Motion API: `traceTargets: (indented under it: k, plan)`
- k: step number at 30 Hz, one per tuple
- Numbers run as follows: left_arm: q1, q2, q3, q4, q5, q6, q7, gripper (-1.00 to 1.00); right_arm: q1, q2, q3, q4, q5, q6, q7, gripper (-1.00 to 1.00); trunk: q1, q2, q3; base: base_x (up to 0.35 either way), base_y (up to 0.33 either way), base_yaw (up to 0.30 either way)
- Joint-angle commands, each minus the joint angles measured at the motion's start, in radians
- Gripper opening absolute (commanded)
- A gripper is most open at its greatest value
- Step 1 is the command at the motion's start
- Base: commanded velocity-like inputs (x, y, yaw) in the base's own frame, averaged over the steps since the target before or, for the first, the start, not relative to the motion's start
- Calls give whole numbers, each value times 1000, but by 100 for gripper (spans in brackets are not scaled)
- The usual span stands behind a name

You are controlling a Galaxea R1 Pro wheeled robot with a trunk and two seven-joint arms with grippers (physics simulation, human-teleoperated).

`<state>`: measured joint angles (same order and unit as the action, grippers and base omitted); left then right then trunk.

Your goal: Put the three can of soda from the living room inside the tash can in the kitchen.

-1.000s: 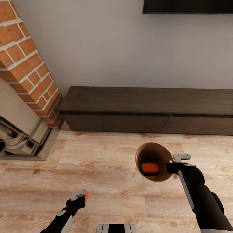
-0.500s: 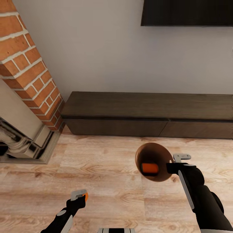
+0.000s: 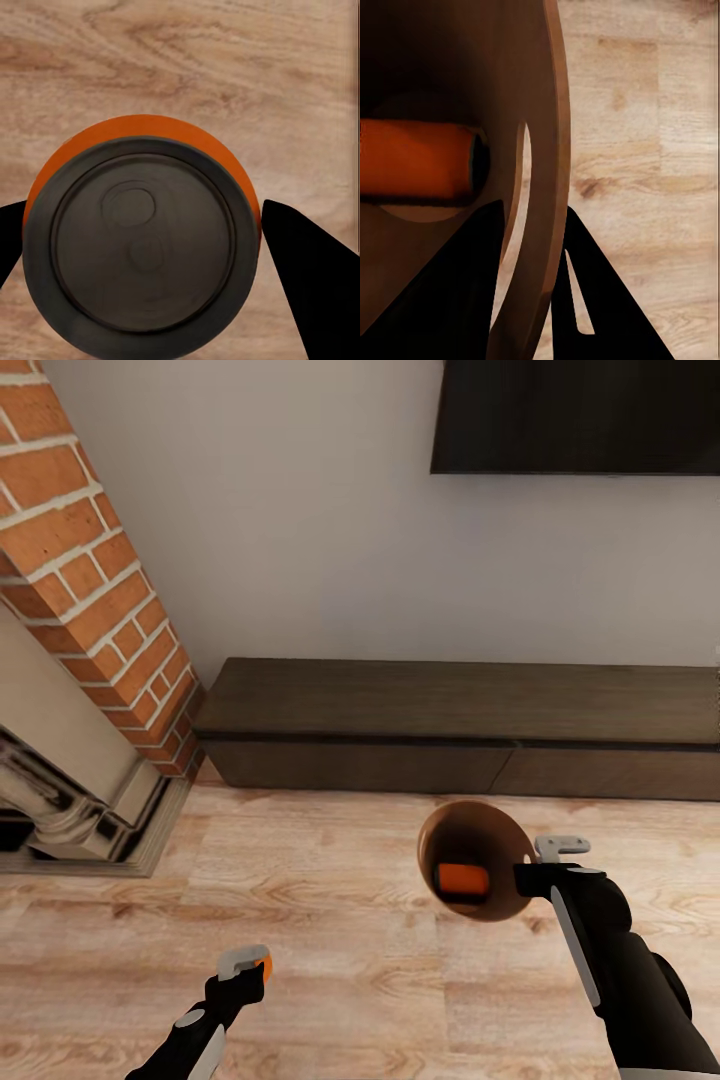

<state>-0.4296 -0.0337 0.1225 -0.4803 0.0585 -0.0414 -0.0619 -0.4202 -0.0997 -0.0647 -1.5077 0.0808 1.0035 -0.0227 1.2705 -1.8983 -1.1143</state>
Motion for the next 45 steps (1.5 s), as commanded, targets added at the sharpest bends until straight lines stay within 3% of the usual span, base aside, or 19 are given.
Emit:
traceTargets:
  k: [1,26,33,45]
  plan:
    - [0,0,0,0,0,0,-1,-100,0,1,0,0,-7,0,3,-100,-4,7,5,0,0,0]
    - [0,0,0,0,0,0,-1,-100,0,3,1,0,-7,0,3,-100,-100,182,125,0,0,0]
    - [0,0,0,0,0,0,-1,-100,0,3,48,0,-6,0,3,-100,-127,231,158,0,0,0]
    - [0,0,0,0,0,0,-1,-100,0,3,60,0,-6,0,3,-100,-173,315,215,0,0,0]
